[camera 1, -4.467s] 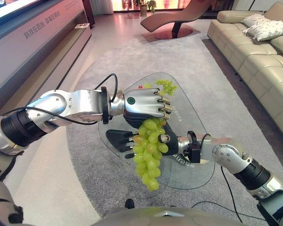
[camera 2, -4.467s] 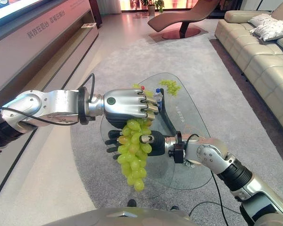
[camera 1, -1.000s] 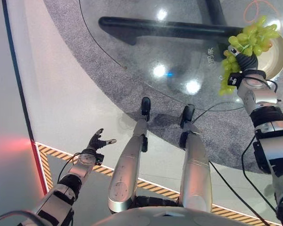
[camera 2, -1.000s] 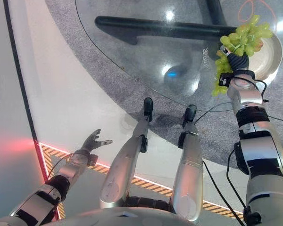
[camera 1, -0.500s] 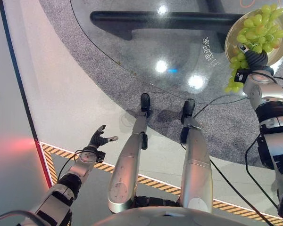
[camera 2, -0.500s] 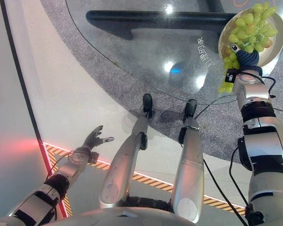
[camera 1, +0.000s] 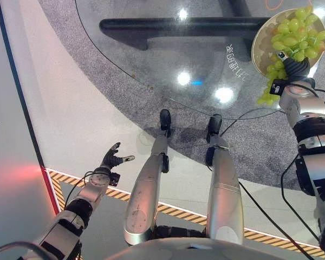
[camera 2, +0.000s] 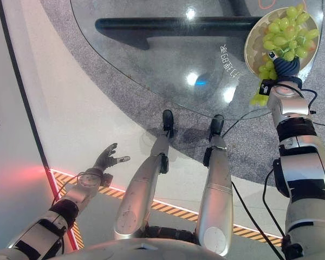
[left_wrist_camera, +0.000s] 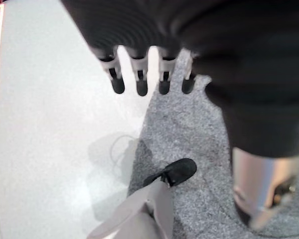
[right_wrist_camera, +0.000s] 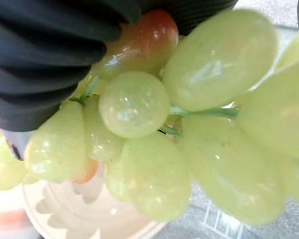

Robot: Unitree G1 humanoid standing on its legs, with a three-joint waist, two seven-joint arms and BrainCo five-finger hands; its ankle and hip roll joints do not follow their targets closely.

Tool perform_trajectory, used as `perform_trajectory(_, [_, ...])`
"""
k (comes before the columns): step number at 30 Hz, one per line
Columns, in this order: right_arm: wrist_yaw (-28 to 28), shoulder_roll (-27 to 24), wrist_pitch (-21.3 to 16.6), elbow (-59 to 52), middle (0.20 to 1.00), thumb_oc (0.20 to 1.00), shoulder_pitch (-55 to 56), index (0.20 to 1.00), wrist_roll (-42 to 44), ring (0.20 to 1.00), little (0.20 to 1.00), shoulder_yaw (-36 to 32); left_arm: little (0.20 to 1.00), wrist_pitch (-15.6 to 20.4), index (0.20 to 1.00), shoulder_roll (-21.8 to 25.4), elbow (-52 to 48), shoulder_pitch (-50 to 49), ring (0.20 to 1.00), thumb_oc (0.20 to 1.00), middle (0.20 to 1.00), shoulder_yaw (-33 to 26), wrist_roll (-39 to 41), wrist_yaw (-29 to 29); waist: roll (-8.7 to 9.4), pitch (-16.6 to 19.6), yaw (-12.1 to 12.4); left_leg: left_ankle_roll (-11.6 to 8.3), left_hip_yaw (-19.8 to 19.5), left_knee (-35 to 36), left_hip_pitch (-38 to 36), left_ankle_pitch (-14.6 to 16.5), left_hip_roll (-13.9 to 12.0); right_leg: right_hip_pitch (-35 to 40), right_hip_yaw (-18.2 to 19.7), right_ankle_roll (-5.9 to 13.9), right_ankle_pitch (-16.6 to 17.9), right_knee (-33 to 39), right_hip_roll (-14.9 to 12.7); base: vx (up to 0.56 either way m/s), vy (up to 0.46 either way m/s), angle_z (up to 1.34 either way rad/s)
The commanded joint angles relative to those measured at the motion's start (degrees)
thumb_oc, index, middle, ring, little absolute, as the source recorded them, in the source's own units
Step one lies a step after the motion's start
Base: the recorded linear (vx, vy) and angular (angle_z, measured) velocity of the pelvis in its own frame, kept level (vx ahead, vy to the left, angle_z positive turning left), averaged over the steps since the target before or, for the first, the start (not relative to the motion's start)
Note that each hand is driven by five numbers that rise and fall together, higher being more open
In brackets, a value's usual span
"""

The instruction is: Pick up fruits into the plate

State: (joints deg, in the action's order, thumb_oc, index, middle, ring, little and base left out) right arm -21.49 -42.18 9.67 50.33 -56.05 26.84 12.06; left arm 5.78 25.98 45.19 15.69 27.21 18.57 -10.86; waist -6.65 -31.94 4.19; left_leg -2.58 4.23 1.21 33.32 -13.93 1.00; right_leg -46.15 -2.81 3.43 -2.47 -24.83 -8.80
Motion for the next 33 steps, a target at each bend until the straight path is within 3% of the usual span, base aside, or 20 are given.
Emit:
perform_trajectory(1, [-2.47, -8.1, 0.01, -0.94, 1.0, 1.0, -0.66, 1.0, -1.75, 1.0, 1.0, 3.6, 1.0, -0.11, 1.0, -0.03, 1.4, -1.14, 1.0, 1.0, 1.0, 1.4, 1.74, -0.23, -4.66, 2.15, -2.44, 0.46, -1.42, -10.08, 0.74, 11.33, 1.64, 5.46, -4.07, 1.88, 5.86, 11.43, 1.41, 0.0, 0.0, 0.0])
perform_trajectory(4, [-2.73, -8.27, 0.64, -0.75, 1.0, 1.0, -1.01, 1.0, -1.96, 1.0, 1.0, 3.9, 1.0, -0.2, 1.0, 0.05, 1.39, -1.1, 1.0, 1.0, 1.0, 1.37, 1.8, -0.2, -4.63, 2.15, -2.4, 0.46, -1.39, -10.05, 0.76, 11.31, 1.62, 5.48, -4.09, 1.89, 5.89, 11.49, 1.41, -0.02, -0.009, -0.08])
perform_trajectory(5, [-3.66, -9.28, 5.55, 0.5, 1.0, 1.0, -2.59, 1.0, -4.79, 1.0, 1.0, 6.12, 1.0, -0.63, 1.0, 1.02, 0.89, -1.02, 1.0, 1.0, 1.0, 1.3, 2.21, 0.02, -4.4, 2.15, -2.17, 0.51, -1.25, -9.74, 1.0, 11.05, 1.55, 5.35, -4.32, 1.91, 6.16, 11.82, 1.51, -0.03, -0.026, -0.04])
perform_trajectory(19, [-5.88, -10.2, 13.65, 4.71, 1.0, 1.0, -6.41, 1.0, -12.18, 1.0, 1.0, 10.63, 1.0, -1.0, 1.0, 2.71, -0.28, -0.63, 1.0, 1.0, 1.0, 1.62, 3.0, 1.0, -4.16, 2.15, -1.26, 0.82, -1.55, -9.77, 1.29, 10.92, 1.67, 5.47, -5.05, 1.8, 6.17, 11.89, 1.59, 0.0, -0.002, 0.0])
perform_trajectory(27, [-7.35, -9.98, 13.96, 2.59, 1.0, 1.0, -3.96, 1.0, -14.43, 1.0, 1.0, 10.35, 1.0, -0.5, 1.0, 2.16, 0.38, -1.33, 1.0, 1.0, 1.0, 0.57, 2.38, 0.73, -3.02, 2.15, -1.66, 0.82, -1.36, -9.56, -0.18, 11.24, 1.45, 7.1, -5.04, 1.55, 6.08, 12.39, 1.91, 0.0, 0.005, 0.0])
perform_trajectory(33, [-9.87, -8.03, 11.43, -5.06, 1.0, 1.0, 5.85, 1.0, -12.5, 1.0, 1.0, 5.18, 1.0, -1.64, 1.0, 1.17, 1.09, -2.45, 1.0, 1.0, 1.0, -2.09, 0.99, 1.08, -0.47, 2.15, -3.02, 0.62, -0.82, -8.86, -5.11, 12.13, 0.68, 12.13, -4.58, 1.42, 5.89, 13.48, 2.51, 0.01, 0.037, 0.01])
